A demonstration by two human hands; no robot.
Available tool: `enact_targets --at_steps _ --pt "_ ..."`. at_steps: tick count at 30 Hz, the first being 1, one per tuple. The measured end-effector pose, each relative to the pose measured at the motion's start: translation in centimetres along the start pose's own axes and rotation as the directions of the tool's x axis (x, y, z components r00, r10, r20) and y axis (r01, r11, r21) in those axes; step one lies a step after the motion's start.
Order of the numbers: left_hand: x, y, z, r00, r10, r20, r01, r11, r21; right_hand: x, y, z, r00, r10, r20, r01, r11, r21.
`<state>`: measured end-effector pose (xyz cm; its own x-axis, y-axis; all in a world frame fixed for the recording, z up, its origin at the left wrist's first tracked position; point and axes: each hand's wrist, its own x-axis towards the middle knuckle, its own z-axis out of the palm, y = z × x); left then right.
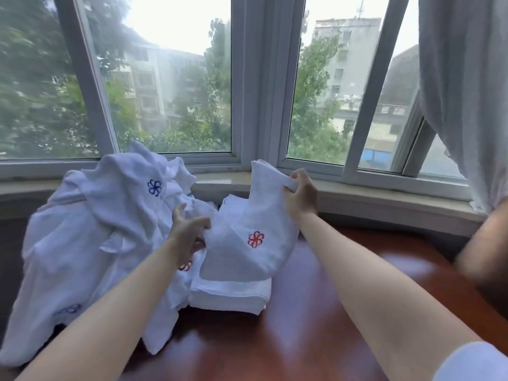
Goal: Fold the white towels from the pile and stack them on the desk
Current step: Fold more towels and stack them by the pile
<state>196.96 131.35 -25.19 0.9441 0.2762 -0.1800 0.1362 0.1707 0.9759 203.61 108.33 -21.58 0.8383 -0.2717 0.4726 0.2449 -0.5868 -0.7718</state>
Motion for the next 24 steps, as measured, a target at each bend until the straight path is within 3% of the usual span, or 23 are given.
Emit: enact_targets --at_steps 4,7,11,15,19,24 --pt "2.0 -0.8 -0.9 0.989 -0.149 0.015 0.148 0.989 0.024 1.2 0.6 3.8 0.998 0.007 0.058 -0.010 0.998 0.065" --pt "3.1 -2.4 -1.8 0.962 -0.253 -0.099 0.270 0.929 0.251 0.1 2.9 5.8 0.979 0.144 0.147 -0.161 0.980 0.115" --pt "4.2 -4.1 -2.7 0.964 -0.258 -0.069 0.257 0.827 0.500 -2.0 7.1 7.3 0.938 0.274 0.210 -0.288 0.957 0.038" --pt "5.4 -4.9 -3.5 0.983 -0.183 -0.027 0.144 0.667 0.730 -2.0 9.4 8.1 0.908 0.378 0.183 -0.381 0.925 -0.020" --pt "5.9 -5.4 -4.0 0.978 -0.210 -0.014 0.129 0.545 0.828 -1.7 10.3 9.2 0.882 0.462 0.094 -0.460 0.887 -0.038" --pt "6.5 -5.7 -3.8 0.963 -0.267 0.026 0.111 0.486 0.867 -2.1 10.4 10.7 0.855 0.502 0.133 -0.484 0.863 -0.147"
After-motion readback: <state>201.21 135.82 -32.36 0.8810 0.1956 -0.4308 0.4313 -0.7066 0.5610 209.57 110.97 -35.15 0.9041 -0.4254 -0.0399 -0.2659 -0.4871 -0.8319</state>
